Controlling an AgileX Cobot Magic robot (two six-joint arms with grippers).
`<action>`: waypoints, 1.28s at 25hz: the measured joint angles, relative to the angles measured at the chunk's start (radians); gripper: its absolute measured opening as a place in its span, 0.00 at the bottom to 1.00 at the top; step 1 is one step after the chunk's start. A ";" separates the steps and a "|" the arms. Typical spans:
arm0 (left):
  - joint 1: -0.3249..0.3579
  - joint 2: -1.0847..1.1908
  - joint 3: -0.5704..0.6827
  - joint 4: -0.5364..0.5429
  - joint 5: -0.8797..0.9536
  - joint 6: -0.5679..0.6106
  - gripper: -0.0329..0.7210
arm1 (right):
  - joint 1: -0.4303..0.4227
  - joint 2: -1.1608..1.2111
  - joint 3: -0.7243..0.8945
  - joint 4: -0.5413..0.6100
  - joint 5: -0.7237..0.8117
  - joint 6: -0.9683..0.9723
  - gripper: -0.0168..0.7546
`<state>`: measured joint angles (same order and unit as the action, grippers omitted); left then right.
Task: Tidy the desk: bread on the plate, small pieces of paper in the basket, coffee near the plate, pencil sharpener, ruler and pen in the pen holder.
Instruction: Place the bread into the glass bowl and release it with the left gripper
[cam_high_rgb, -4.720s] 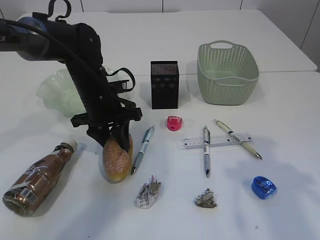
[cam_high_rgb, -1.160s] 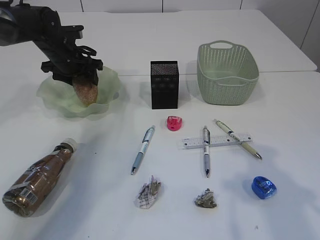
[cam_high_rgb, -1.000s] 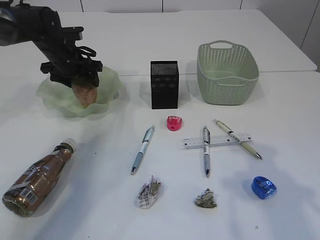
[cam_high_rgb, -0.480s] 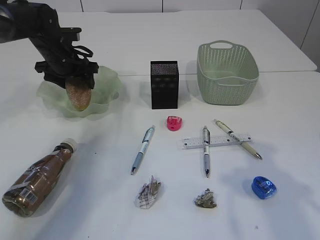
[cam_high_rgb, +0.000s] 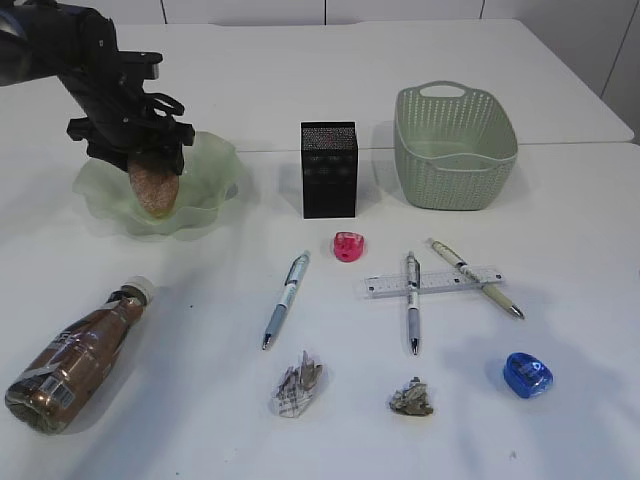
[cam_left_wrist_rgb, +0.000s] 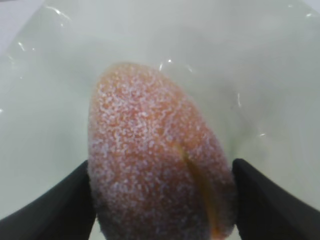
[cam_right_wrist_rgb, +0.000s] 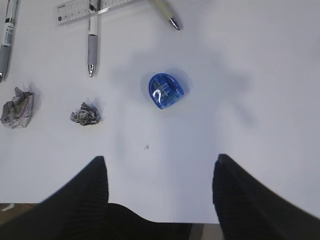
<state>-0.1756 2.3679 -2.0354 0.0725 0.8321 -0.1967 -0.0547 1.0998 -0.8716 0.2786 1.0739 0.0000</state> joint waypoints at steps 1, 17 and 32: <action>0.000 0.000 0.000 0.000 -0.012 0.000 0.77 | 0.000 0.000 0.000 0.000 0.000 0.000 0.69; 0.000 0.000 0.000 -0.047 0.014 -0.031 0.95 | 0.000 0.000 0.000 -0.007 0.000 0.000 0.69; 0.000 -0.169 0.000 -0.048 0.239 -0.028 0.82 | 0.000 0.000 0.000 0.010 0.087 -0.013 0.69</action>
<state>-0.1756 2.1985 -2.0354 0.0244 1.0716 -0.2248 -0.0547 1.0998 -0.8716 0.2882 1.1612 -0.0132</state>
